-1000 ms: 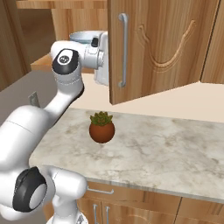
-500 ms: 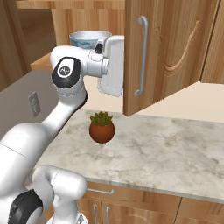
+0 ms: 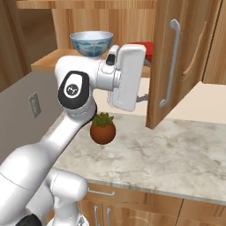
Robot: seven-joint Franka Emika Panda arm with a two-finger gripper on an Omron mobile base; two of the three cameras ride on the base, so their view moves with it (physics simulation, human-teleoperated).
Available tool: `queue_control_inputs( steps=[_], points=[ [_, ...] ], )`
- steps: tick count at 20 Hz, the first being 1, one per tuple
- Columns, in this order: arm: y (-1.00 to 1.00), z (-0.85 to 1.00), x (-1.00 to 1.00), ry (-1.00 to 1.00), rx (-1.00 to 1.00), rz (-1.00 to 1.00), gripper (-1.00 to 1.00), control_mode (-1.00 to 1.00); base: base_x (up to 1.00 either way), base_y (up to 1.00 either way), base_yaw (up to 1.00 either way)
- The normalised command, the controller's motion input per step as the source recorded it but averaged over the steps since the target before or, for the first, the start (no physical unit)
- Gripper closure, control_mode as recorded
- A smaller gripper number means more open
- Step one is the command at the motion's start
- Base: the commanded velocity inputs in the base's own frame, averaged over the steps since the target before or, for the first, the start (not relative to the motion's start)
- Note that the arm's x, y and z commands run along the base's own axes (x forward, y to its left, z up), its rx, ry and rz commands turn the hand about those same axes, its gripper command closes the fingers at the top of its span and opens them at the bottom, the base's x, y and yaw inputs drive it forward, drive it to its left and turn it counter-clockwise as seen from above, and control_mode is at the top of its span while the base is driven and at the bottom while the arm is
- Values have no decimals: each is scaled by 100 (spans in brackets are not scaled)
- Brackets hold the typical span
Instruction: Move the bowls from the cabinet to the plates on the dining table.
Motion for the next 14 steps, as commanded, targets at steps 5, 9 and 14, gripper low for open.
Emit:
queue_control_inputs(
  steps=[5, 9, 14],
  points=[
    [-48, -3, -52, -4, 0, 0, -100, -100, 0, 0, 0],
    [-49, -3, -54, -5, 0, 0, -100, -100, 0, 0, 0],
    [-18, -9, -27, -5, 0, 0, -100, -100, 0, 0, 0]
  ],
)
